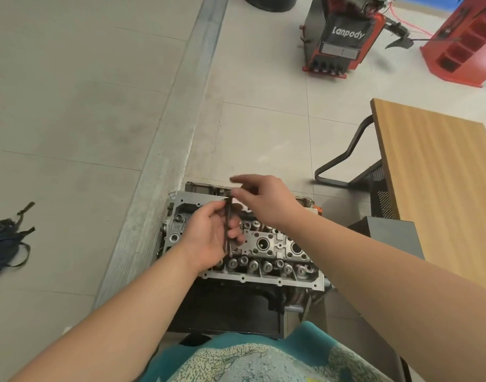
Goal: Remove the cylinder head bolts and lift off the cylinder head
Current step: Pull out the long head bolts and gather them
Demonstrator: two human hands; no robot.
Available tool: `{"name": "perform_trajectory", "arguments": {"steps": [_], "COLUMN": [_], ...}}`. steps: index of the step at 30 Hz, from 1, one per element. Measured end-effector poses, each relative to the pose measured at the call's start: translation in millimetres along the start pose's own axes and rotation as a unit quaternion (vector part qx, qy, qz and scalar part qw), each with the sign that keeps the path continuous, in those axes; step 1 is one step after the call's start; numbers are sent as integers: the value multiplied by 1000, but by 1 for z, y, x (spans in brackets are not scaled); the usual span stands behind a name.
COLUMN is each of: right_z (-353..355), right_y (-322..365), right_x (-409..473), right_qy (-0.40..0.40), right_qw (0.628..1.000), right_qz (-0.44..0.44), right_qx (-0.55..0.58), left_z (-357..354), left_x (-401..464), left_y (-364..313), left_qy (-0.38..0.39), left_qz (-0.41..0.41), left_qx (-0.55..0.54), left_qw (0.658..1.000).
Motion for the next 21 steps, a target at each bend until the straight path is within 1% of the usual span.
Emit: {"name": "perform_trajectory", "arguments": {"steps": [1,2,3,5,7,9,11,14,18,21], "right_z": [-2,-3,-6,-19,-34,-45,-52,-58,-52,-40], "right_y": [-6,-12,-19,-33,-44,-47,-43,-34,-22,-10], "right_x": [1,2,3,3,1,2,5,5,10,9], "right_qy": [-23,-37,-32,41,99,104,101,118,111,109], "right_qw": [999,998,994,968,935,913,895,881,891,890], "right_qz": [-20,-40,-62,-121,-166,-177,-163,-161,-149,-108], "right_qx": [17,-14,-80,-215,-296,-352,-402,-430,-414,-428], "left_z": [11,24,35,55,70,79,81,81,74,68], "left_x": [-1,-2,-5,-10,-15,-19,-21,-21,-15,-9], "left_y": [-1,-2,-3,-2,-1,0,-1,-4,-8,-14], "left_qy": [-25,-52,-77,-115,-144,-147,-139,-132,-121,-108], "left_qz": [-1,-1,3,16,31,30,21,25,18,1], "left_qx": [-10,-9,-5,-2,-6,-17,-35,-30,44,100], "left_qw": [1000,999,997,993,989,989,989,990,992,989]}}
Point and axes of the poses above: each hand's wrist, its own x-axis towards the middle knuckle, its own z-axis out of the back of the hand, y = z × x, the point moved 4 cm from there along x, towards the middle knuckle, and after that the axes turned 12 degrees about x, right-handed, at the moved point
